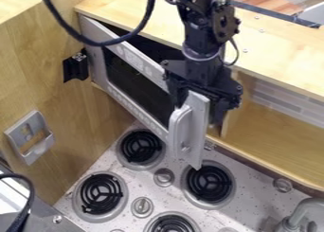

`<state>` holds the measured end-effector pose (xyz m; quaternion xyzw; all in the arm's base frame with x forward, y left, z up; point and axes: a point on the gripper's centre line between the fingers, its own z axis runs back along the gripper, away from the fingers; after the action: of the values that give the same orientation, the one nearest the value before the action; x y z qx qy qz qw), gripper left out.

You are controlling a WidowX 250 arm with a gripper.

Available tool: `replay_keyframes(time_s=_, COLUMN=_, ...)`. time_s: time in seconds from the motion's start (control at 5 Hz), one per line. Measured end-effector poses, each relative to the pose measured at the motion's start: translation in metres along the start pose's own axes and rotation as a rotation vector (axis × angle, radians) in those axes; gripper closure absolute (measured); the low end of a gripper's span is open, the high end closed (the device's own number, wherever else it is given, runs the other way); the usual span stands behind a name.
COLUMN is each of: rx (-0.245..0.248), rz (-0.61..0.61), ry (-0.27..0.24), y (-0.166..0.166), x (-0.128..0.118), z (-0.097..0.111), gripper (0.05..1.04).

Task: Open microwave

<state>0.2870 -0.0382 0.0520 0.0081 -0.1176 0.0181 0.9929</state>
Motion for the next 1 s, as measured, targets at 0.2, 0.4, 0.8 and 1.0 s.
replay_keyframes(time_s=0.2, rx=-0.026, rz=-0.033, ry=-0.054, y=-0.015, x=0.018, z=0.010, gripper=0.084)
replay_keyframes(time_s=0.4, rx=-0.038, rz=-0.073, ry=-0.078, y=-0.028, x=0.038, z=0.009, gripper=0.084)
replay_keyframes(time_s=0.8, rx=-0.025, rz=-0.094, ry=-0.012, y=-0.033, x=0.043, z=-0.023, gripper=0.084)
replay_keyframes(time_s=1.0, rx=-0.017, rz=-0.082, ry=-0.001, y=-0.027, x=0.042, z=-0.027, gripper=0.084)
